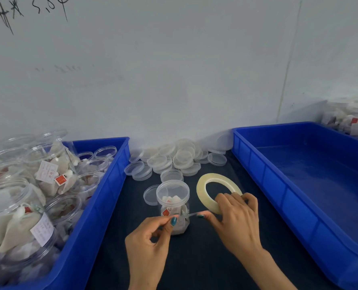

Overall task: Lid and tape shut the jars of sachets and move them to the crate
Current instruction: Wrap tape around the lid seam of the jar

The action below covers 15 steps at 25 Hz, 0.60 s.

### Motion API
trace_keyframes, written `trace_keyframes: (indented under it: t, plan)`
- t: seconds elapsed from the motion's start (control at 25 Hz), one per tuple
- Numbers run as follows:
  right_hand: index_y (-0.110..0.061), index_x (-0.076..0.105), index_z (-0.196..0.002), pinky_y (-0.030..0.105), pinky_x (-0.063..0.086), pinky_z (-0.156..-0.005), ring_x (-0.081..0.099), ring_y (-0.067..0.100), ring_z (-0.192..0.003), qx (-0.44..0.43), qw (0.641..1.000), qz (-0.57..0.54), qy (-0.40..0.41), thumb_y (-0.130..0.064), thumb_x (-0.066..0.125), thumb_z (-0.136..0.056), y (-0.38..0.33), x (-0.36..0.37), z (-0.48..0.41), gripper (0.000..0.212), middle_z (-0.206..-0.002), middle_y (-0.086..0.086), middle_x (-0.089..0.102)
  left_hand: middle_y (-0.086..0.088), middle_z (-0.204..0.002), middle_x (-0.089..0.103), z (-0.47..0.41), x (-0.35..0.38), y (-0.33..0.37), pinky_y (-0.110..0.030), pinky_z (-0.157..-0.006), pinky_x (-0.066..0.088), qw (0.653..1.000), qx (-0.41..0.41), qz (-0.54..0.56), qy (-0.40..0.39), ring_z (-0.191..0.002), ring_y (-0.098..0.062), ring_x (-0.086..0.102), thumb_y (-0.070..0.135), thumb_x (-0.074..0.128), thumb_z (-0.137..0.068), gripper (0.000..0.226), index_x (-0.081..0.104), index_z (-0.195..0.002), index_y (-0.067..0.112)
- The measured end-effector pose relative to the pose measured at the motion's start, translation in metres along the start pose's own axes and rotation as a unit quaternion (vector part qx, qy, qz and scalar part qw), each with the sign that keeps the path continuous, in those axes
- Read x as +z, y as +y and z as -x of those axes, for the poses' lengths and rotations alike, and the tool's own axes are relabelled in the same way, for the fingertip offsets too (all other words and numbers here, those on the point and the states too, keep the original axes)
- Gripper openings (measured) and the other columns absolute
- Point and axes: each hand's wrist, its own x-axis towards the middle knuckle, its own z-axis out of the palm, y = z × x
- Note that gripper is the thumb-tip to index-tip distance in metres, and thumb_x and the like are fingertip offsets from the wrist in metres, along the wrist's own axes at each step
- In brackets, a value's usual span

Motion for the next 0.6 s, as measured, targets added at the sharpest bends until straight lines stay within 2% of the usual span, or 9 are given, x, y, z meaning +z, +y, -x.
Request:
trace_keyframes:
  t: [0.08, 0.16, 0.24, 0.44, 0.6]
  plan:
    - [-0.025, 0.043, -0.073, 0.034, 0.028, -0.085, 0.049, 0.014, -0.065, 0.009, 0.999, -0.003, -0.032, -0.083, 0.022, -0.087, -0.005, 0.007, -0.002, 0.063, -0.065, -0.014, 0.048, 0.017, -0.081, 0.074, 0.0, -0.001, -0.005, -0.025, -0.059, 0.057, 0.996, -0.073, 0.042, 0.01, -0.073, -0.008, 0.069, 0.03, 0.072, -0.077, 0.012, 0.078, -0.087, 0.028]
    - [-0.026, 0.04, -0.077, 0.033, 0.024, -0.085, 0.045, 0.013, -0.07, 0.023, 0.998, -0.014, -0.057, -0.086, 0.02, -0.083, -0.01, 0.014, -0.005, 0.063, -0.071, -0.015, 0.045, 0.018, -0.081, 0.074, -0.001, -0.003, -0.011, -0.015, -0.06, 0.055, 0.99, -0.121, 0.066, 0.02, -0.073, -0.004, 0.07, 0.023, 0.074, -0.08, 0.011, 0.077, -0.085, 0.032]
    - [-0.026, 0.038, -0.079, 0.031, 0.019, -0.081, 0.041, 0.012, -0.074, 0.029, 0.997, -0.016, -0.071, -0.09, 0.01, -0.079, -0.013, 0.019, -0.01, 0.069, -0.074, -0.014, 0.043, 0.021, -0.079, 0.074, -0.005, -0.004, -0.013, -0.008, -0.059, 0.05, 0.986, -0.148, 0.069, 0.035, -0.069, -0.002, 0.07, 0.017, 0.075, -0.081, 0.017, 0.076, -0.083, 0.035]
    - [-0.029, 0.039, -0.086, 0.031, 0.014, -0.08, 0.04, 0.011, -0.078, 0.035, 0.993, -0.008, -0.112, -0.094, -0.009, -0.069, -0.014, 0.026, -0.018, 0.083, -0.078, -0.015, 0.041, 0.022, -0.075, 0.073, -0.012, 0.0, -0.016, -0.006, -0.059, 0.049, 0.983, -0.162, 0.068, 0.058, -0.068, -0.002, 0.071, 0.018, 0.075, -0.083, 0.016, 0.073, -0.082, 0.034]
    - [-0.027, 0.041, -0.087, 0.031, 0.014, -0.082, 0.041, 0.011, -0.08, 0.042, 0.992, -0.017, -0.115, -0.094, -0.002, -0.069, -0.015, 0.031, -0.021, 0.081, -0.079, -0.015, 0.043, 0.024, -0.075, 0.072, -0.013, 0.004, -0.02, -0.006, -0.059, 0.049, 0.982, -0.162, 0.06, 0.073, -0.068, -0.002, 0.071, 0.019, 0.075, -0.084, 0.018, 0.072, -0.082, 0.036]
